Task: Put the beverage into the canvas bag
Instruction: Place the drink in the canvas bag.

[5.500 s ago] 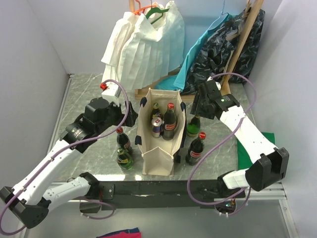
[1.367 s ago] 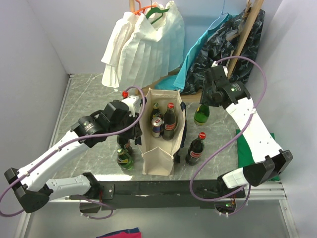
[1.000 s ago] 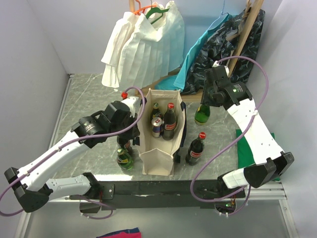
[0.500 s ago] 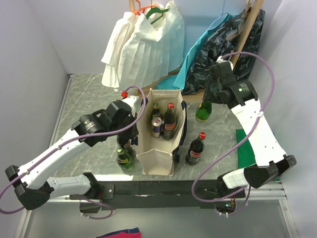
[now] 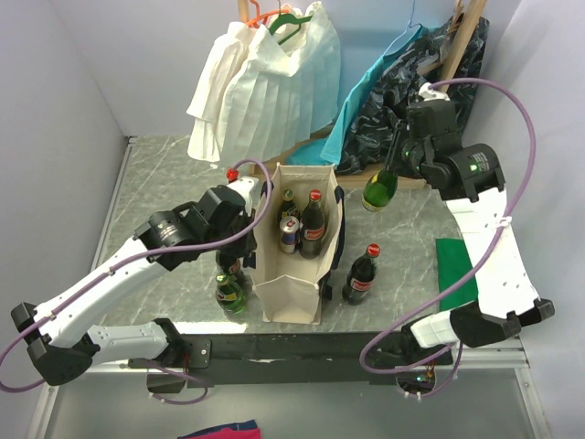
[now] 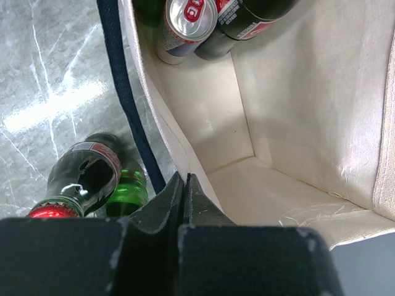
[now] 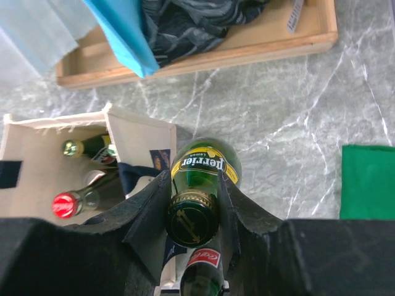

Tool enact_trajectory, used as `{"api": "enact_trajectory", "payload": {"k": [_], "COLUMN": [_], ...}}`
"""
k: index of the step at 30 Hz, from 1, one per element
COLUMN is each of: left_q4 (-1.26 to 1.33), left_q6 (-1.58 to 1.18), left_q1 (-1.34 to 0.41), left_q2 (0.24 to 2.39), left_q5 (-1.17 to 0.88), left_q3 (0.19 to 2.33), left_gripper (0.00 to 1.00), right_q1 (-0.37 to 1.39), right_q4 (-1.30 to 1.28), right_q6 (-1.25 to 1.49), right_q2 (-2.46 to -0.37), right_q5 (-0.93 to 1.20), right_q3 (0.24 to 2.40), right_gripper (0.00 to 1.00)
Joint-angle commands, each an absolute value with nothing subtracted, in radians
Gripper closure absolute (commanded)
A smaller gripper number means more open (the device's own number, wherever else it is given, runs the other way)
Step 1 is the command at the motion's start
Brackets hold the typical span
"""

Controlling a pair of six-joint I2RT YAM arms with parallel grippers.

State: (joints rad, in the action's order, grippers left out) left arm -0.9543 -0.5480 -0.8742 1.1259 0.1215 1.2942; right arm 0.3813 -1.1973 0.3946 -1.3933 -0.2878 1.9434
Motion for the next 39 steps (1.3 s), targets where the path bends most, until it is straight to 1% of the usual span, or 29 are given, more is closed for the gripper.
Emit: {"api": "enact_trajectory", "payload": {"k": [1, 11, 20, 26, 34, 39], "left_q4": [-0.911, -0.91, -0.926, -0.963, -0.969, -0.983], "left_q6": [-0.561, -0.535, -0.586, -0.609, -0.627, -0.65], "left_q1": [-0.887, -0.937, -1.041, -1.072, -1.074, -1.075], "left_q2": [1.109, 1.137, 1.158, 1.175, 1.167, 1.158], "left_q5": [0.13, 0.138, 0.227, 0.287, 0.33, 0.38], "left_q3": [1.327, 1.29, 1.261, 1.267, 1.278, 1.296], "left_gripper": [0.99, 0.99, 0.99, 0.99, 0.99, 0.99], "right_q1": [0.373, 0.376, 0.382, 0.408, 0.514, 0.607], "right_q4": [-1.129, -1.147, -1.114, -1.086, -1.072, -1.081], "right_q6": [0.379, 0.362, 0.354, 0.356, 0.348, 0.333], "right_q2": [-1.327, -1.319, -1.298, -1.298, -1.322, -1.354], "right_q5": [-0.261, -0.123, -0.003, 0.115, 0.104, 0.02], "right_q3": [2.072, 2.218, 2.249, 2.273, 2.29, 2.298], "right_gripper": [1.0, 1.0, 1.0, 1.0, 1.0, 1.0]}}
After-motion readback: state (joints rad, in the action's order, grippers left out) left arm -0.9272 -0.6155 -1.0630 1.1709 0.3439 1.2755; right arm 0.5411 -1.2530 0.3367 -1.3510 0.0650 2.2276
